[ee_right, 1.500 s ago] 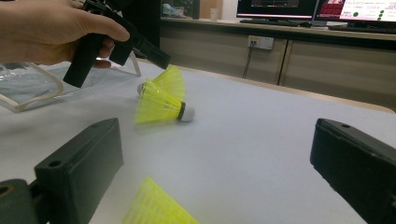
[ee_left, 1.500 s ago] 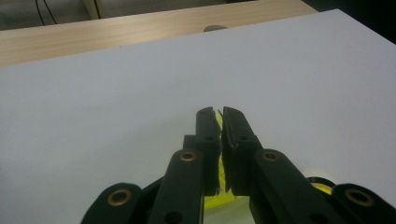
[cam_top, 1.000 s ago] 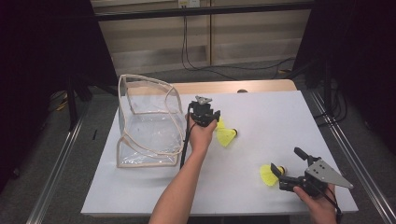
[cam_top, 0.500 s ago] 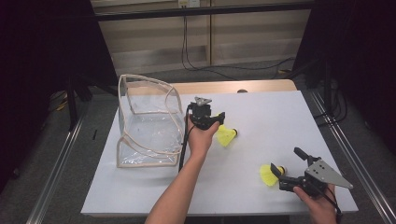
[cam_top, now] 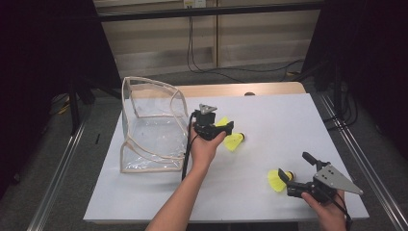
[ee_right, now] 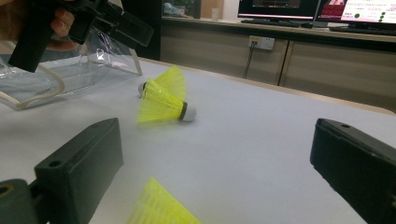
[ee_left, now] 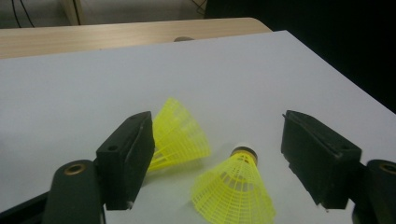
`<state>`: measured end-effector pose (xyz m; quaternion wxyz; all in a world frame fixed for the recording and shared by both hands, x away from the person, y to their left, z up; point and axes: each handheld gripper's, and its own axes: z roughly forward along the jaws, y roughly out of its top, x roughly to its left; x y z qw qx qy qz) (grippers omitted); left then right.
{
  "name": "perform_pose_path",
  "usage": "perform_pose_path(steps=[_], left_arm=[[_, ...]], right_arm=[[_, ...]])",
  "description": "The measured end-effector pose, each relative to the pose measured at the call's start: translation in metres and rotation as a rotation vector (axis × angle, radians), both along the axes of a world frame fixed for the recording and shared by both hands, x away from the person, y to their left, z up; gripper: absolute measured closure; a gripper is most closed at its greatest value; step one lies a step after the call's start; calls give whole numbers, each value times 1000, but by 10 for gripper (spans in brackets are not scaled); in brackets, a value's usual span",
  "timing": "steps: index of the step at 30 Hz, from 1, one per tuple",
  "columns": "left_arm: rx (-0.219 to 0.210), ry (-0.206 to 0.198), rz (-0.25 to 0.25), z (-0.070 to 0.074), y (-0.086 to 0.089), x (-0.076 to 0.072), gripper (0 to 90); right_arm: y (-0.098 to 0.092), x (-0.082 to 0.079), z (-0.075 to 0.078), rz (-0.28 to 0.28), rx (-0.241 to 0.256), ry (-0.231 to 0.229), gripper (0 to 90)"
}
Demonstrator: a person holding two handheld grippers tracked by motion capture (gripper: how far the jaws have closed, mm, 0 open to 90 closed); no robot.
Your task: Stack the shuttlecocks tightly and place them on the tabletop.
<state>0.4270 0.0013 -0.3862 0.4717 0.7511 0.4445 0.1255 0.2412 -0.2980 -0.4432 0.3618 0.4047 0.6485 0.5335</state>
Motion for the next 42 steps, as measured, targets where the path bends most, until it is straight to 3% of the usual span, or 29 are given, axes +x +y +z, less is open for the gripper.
perform_pose_path(steps=[4,15,42], left_arm=[[-12,3,-12,-1,0,-5,234],[13,-6,-74,-5,-1,-18,209],[-19,2,-154,-14,6,-43,144]], right_arm=[[0,0,0,-1,-1,2,21],[-1,0,0,-2,1,1,21],[0,-1,1,-9,-1,2,21]])
